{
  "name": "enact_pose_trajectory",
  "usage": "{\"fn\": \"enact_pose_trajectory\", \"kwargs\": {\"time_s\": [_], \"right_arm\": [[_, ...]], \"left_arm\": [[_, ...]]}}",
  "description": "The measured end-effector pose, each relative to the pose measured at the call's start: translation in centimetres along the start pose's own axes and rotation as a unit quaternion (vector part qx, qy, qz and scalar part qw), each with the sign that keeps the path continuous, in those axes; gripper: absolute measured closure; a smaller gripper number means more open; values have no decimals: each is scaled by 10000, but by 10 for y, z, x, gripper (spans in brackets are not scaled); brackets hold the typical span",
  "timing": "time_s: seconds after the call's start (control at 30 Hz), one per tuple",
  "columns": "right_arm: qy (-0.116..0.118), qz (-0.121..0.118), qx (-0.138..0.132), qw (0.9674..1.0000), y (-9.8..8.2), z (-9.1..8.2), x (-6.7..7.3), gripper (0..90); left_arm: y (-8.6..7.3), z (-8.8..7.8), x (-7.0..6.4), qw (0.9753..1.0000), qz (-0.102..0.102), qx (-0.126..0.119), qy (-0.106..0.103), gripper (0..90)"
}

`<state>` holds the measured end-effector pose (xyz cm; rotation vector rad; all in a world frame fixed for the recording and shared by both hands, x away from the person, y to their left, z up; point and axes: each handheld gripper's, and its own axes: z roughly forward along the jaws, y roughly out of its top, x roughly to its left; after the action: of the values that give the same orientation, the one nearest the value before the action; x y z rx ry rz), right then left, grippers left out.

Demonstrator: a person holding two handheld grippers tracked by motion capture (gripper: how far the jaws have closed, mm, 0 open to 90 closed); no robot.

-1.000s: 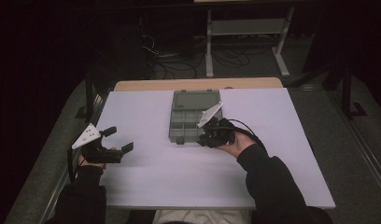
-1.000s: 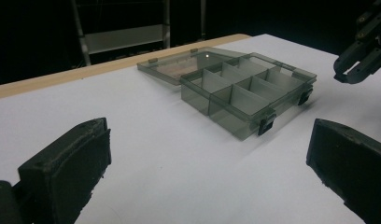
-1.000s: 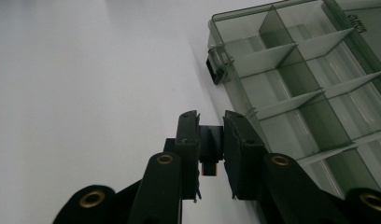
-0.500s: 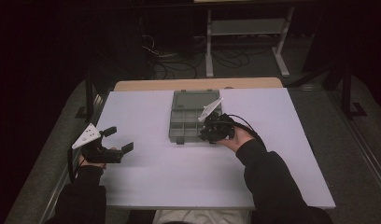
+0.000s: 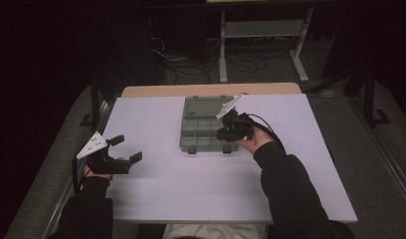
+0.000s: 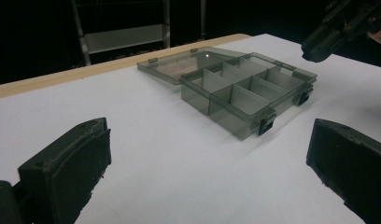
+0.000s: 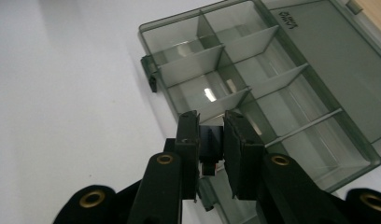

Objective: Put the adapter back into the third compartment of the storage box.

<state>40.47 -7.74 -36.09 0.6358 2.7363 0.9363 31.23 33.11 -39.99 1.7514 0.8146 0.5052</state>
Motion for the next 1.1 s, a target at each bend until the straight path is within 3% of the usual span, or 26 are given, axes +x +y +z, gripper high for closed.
{"fn": "enact_pose_trajectory", "kwargs": {"time_s": [0.47, 0.8, 1.1], "right_arm": [[-155, 54, -24, 9999, 19, -3, -14, 750], [-180, 72, 46, 9998, 33, 9, -26, 749], [-238, 244, 140, 9993, 35, 23, -38, 749]], "left_arm": [[0, 0, 0, 10000, 1, -3, 0, 0], [0, 0, 0, 10000, -12, -13, -5, 0], [0, 0, 0, 10000, -19, -15, -5, 0]]}}
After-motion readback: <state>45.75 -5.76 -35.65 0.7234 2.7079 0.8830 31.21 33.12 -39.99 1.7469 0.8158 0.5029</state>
